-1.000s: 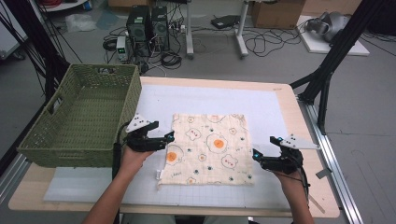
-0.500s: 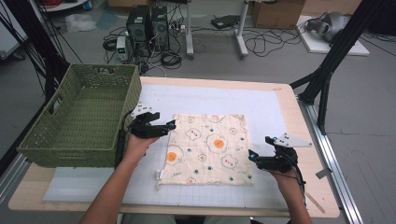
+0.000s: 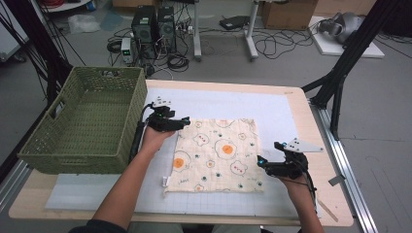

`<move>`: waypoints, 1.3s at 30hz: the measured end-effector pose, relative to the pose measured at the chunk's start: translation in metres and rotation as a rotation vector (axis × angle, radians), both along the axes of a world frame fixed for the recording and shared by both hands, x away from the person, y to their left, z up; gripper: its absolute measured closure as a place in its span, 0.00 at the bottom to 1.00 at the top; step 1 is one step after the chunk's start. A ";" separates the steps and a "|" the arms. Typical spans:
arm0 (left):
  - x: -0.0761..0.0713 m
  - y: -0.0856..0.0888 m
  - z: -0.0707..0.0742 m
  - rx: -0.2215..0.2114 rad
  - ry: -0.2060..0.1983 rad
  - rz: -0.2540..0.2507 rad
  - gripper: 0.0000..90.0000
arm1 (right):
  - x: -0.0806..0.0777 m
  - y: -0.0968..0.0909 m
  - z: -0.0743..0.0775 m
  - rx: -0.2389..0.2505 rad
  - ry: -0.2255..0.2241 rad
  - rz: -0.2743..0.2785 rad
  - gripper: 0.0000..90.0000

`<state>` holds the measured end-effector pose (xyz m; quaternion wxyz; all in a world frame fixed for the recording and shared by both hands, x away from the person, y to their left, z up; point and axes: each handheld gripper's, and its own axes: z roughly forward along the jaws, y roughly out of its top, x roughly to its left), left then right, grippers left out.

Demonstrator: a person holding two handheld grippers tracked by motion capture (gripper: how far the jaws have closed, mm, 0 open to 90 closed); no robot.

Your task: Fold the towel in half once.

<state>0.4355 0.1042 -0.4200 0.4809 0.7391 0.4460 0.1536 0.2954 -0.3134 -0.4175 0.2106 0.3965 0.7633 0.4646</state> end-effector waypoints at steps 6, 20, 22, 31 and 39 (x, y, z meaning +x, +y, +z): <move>0.013 -0.004 -0.013 0.074 0.025 0.013 0.40 | 0.000 -0.001 0.001 0.003 -0.005 -0.021 0.13; 0.020 -0.004 -0.031 0.209 0.028 0.024 0.49 | 0.000 -0.002 -0.001 0.004 0.008 -0.025 0.13; 0.020 -0.007 -0.031 0.233 0.009 0.023 0.49 | 0.001 -0.002 -0.002 0.008 0.011 -0.027 0.13; 0.013 -0.019 -0.031 0.299 -0.062 -0.083 0.94 | 0.002 -0.001 -0.003 -0.007 0.018 -0.024 0.13; 0.013 -0.007 -0.026 0.270 -0.018 -0.009 0.97 | 0.006 -0.003 -0.004 0.000 0.020 -0.016 0.13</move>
